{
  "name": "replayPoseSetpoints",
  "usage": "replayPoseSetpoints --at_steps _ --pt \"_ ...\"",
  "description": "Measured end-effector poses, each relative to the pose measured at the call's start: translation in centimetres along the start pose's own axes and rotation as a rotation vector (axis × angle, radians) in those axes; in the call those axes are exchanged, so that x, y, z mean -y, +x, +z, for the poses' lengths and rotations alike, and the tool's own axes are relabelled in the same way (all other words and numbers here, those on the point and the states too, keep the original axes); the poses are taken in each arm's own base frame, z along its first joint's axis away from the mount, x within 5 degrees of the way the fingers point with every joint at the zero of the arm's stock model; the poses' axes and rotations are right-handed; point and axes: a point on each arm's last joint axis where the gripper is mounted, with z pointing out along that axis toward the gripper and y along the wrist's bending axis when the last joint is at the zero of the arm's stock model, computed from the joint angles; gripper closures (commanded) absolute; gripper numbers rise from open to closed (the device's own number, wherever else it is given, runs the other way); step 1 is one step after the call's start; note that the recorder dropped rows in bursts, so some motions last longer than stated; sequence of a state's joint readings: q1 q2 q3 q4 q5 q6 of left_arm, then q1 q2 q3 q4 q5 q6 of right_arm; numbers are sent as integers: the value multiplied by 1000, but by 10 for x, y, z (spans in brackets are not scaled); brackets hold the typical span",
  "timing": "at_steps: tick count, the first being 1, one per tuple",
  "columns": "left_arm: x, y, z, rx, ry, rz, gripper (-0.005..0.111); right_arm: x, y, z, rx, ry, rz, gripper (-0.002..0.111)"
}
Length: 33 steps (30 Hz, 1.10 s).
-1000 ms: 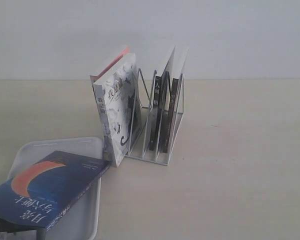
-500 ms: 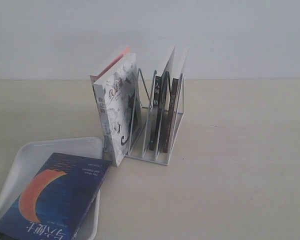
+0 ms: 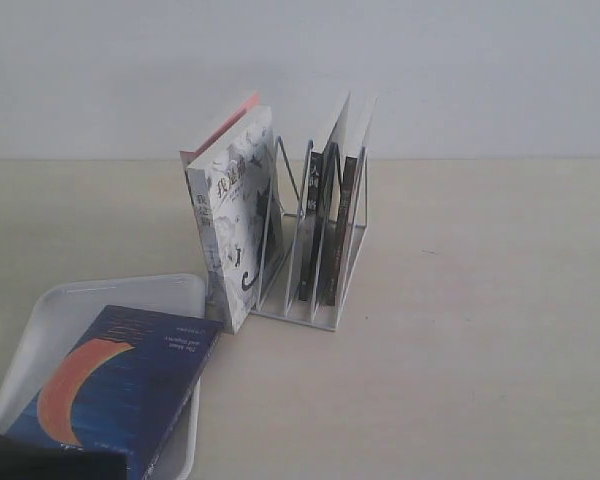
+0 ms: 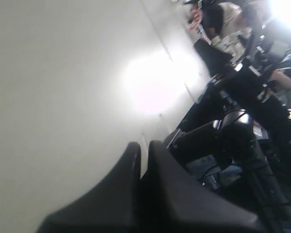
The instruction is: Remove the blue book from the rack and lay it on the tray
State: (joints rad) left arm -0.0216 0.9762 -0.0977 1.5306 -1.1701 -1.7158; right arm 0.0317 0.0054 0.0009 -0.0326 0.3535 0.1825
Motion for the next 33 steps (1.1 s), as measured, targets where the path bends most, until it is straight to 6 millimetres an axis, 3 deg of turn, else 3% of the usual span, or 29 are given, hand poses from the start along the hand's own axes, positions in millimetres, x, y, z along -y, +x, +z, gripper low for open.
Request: replayPoseSetpoints --at_steps 25,33 --pt "4 -5 0 55 33 63 102 0 0 0 0 0 0 108" --pt "30 -2 -12 161 61 269 102 0 0 0 0 0 0 108"
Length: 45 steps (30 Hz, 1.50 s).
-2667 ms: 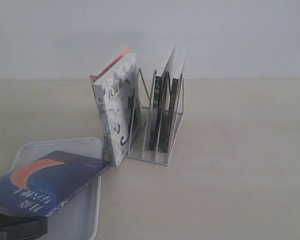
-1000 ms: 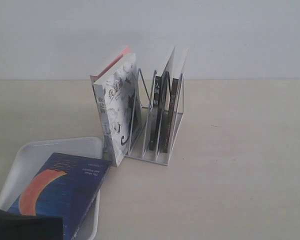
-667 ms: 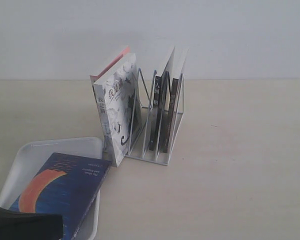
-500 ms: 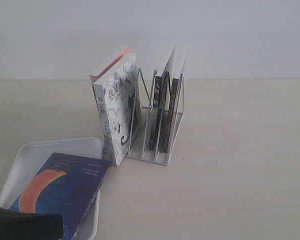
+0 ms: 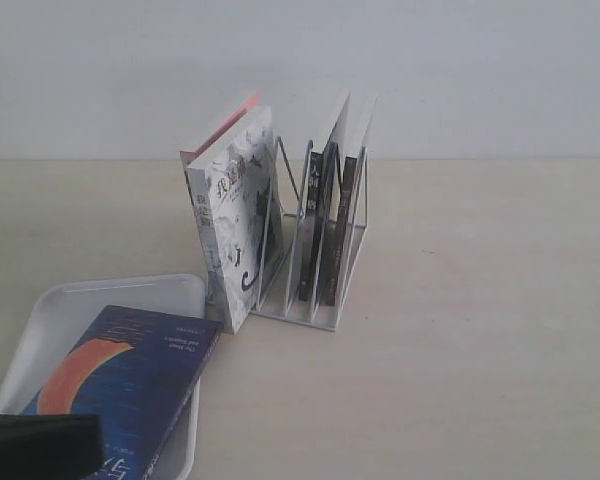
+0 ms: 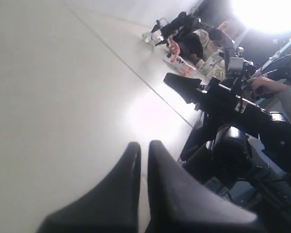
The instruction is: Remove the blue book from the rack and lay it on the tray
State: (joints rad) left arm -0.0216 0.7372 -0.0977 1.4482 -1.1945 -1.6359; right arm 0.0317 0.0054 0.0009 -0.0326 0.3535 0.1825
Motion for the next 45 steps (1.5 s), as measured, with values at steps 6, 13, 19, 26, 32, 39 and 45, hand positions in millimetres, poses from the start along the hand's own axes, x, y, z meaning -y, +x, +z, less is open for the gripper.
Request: replayPoseSetpoints --at_steps 6,13,19,26,32,39,45 --pt "21 -6 -13 182 -65 201 102 0 0 0 0 0 0 108" --pt "36 -21 -35 533 -167 224 102 0 0 0 0 0 0 108" --pt "37 -36 -55 852 -88 -144 102 0 0 0 0 0 0 108" --pt "33 -43 -70 1054 41 -485 102 0 0 0 0 0 0 108" --pt "33 -43 -81 1169 88 -590 102 0 0 0 0 0 0 108" --pt "29 -42 -85 1134 -377 15 102 0 0 0 0 0 0 108" --pt "9 -21 -85 983 -719 322 102 0 0 0 0 0 0 108"
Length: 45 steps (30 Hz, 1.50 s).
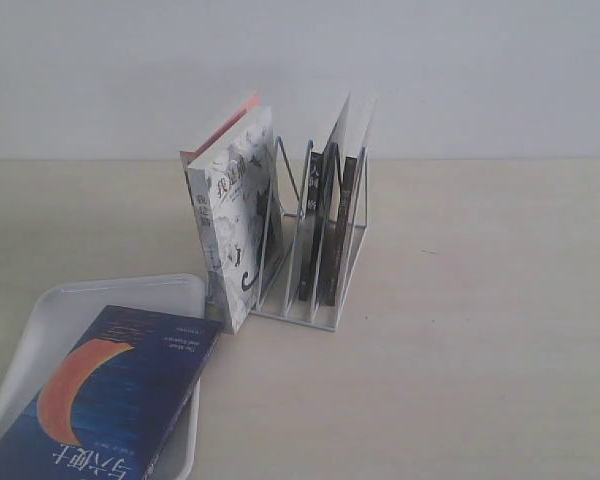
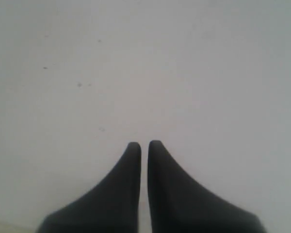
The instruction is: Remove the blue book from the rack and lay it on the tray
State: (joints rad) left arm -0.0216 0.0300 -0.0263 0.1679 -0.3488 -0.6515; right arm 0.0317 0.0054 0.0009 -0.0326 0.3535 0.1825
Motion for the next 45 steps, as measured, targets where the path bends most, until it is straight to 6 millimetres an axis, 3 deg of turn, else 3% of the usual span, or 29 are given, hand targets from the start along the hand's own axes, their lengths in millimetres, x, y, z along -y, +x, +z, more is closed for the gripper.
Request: replayPoseSetpoints --at_steps 10,17,45 --pt "-23 33 -11 -339 -194 230 102 0 0 0 0 0 0 108" --pt "-33 51 -23 -600 -281 275 102 0 0 0 0 0 0 108" --pt "-34 53 -24 -619 -286 278 102 0 0 0 0 0 0 108"
